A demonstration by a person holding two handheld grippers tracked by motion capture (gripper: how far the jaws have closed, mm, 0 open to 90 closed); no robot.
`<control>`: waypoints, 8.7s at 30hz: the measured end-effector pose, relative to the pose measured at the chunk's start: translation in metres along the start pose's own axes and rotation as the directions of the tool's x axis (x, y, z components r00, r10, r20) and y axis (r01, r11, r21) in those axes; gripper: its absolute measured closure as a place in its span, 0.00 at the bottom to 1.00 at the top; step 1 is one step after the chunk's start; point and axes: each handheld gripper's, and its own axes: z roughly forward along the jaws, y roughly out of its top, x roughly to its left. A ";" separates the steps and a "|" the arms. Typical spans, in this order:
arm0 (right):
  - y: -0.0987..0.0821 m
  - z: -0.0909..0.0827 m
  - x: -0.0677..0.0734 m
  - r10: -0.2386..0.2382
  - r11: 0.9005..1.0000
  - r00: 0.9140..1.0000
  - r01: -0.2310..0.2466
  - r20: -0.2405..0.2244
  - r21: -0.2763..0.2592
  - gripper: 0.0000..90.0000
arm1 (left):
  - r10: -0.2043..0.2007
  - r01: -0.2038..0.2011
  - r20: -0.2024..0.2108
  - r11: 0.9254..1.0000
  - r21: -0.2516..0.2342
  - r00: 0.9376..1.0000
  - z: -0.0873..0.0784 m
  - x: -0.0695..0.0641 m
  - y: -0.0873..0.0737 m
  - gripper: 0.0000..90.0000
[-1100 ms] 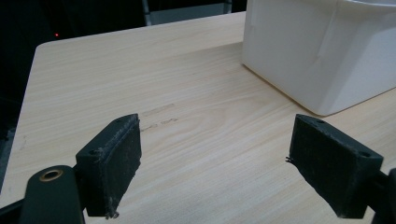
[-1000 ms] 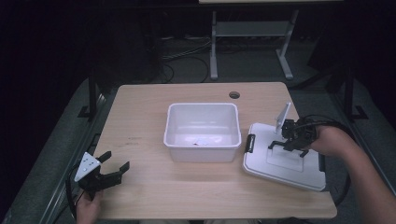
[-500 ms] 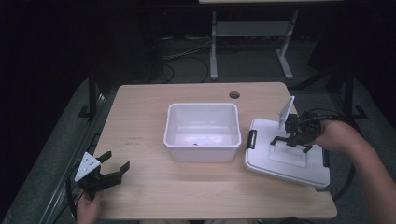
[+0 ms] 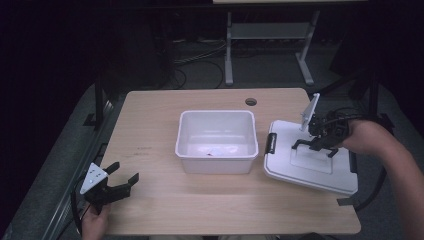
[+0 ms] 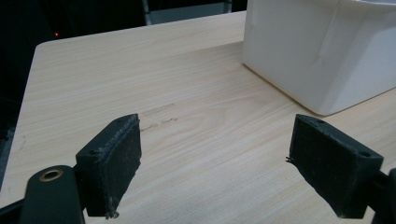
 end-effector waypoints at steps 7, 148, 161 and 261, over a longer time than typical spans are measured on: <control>0.005 -0.011 -0.001 -0.009 1.000 1.000 0.009 0.001 -0.001 0.93 | -0.004 0.004 -0.003 1.000 -0.002 1.000 0.000 0.001 0.000 0.18; 0.267 0.007 -0.018 -0.249 0.968 0.966 0.248 -0.067 -0.034 0.93 | -0.013 0.013 -0.015 1.000 -0.002 1.000 -0.003 0.007 -0.004 0.18; 0.271 0.013 -0.019 -0.239 0.971 0.968 0.238 -0.079 -0.029 0.93 | -0.007 0.007 -0.012 1.000 0.005 1.000 -0.001 0.006 -0.004 0.18; 0.181 -0.002 -0.014 -0.119 0.989 0.990 0.111 -0.080 -0.097 0.65 | 0.018 -0.018 -0.007 1.000 0.015 1.000 0.002 -0.001 -0.001 0.18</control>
